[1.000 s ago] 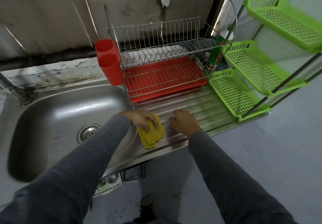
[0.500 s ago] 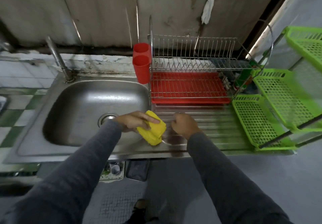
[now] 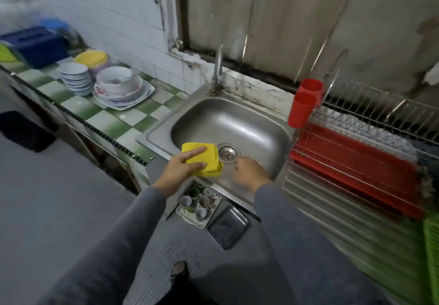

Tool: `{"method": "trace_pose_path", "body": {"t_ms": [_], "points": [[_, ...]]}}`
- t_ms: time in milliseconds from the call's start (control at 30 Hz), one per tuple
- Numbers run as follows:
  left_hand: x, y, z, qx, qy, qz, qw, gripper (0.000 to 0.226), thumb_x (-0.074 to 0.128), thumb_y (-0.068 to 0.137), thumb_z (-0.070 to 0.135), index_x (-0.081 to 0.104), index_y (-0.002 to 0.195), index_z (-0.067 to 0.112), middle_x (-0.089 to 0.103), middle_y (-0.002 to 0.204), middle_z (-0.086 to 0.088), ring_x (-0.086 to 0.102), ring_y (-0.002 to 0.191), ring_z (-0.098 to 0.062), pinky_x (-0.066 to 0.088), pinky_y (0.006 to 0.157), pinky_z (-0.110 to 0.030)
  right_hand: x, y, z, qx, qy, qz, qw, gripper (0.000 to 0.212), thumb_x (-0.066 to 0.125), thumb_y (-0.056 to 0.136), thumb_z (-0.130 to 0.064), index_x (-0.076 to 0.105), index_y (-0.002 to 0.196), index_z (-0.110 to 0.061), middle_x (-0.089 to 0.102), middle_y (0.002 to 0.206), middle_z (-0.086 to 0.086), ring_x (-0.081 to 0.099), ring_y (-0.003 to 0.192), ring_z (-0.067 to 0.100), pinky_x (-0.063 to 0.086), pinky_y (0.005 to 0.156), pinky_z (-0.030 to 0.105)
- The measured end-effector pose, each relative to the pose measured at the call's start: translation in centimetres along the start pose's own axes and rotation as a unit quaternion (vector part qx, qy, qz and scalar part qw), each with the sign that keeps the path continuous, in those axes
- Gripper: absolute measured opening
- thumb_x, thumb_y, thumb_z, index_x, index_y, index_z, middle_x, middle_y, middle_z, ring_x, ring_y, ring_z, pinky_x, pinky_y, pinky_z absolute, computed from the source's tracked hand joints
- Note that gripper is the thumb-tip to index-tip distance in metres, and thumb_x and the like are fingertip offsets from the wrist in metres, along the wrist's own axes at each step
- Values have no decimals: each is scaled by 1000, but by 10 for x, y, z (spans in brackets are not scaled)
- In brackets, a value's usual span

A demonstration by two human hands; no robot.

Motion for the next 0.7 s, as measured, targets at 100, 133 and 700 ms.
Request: {"method": "trace_pose_path", "body": {"t_ms": [100, 133, 700], "points": [[-55, -13, 15, 20, -6, 63, 998, 53, 72, 81, -7, 66, 127, 19, 63, 113, -1, 62, 99, -14, 55, 90, -29, 12, 16, -58, -52, 2, -12, 999, 29, 46, 96, -18, 59, 117, -3, 61, 124, 22, 59, 113, 39, 47, 87, 39], [-76, -16, 18, 23, -11, 86, 996, 53, 72, 81, -8, 66, 127, 19, 63, 114, 0, 61, 101, -14, 53, 94, -31, 16, 21, -79, -70, -2, -14, 997, 26, 46, 96, -17, 59, 114, -2, 61, 122, 23, 59, 112, 39, 47, 86, 39], [-362, 36, 99, 51, 56, 201, 977, 52, 80, 77, 3, 72, 113, 40, 54, 137, -5, 53, 124, -27, 44, 109, -47, 91, 152, -341, -113, -26, -57, 992, 24, 43, 98, -19, 59, 109, -4, 62, 119, 19, 59, 108, 36, 50, 87, 38]]}}
Point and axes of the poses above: each hand's wrist, its own y-axis towards the middle knuckle, its own x-axis out of the palm, z = x × y, the point moved 10 cm from there along y, towards the middle knuckle
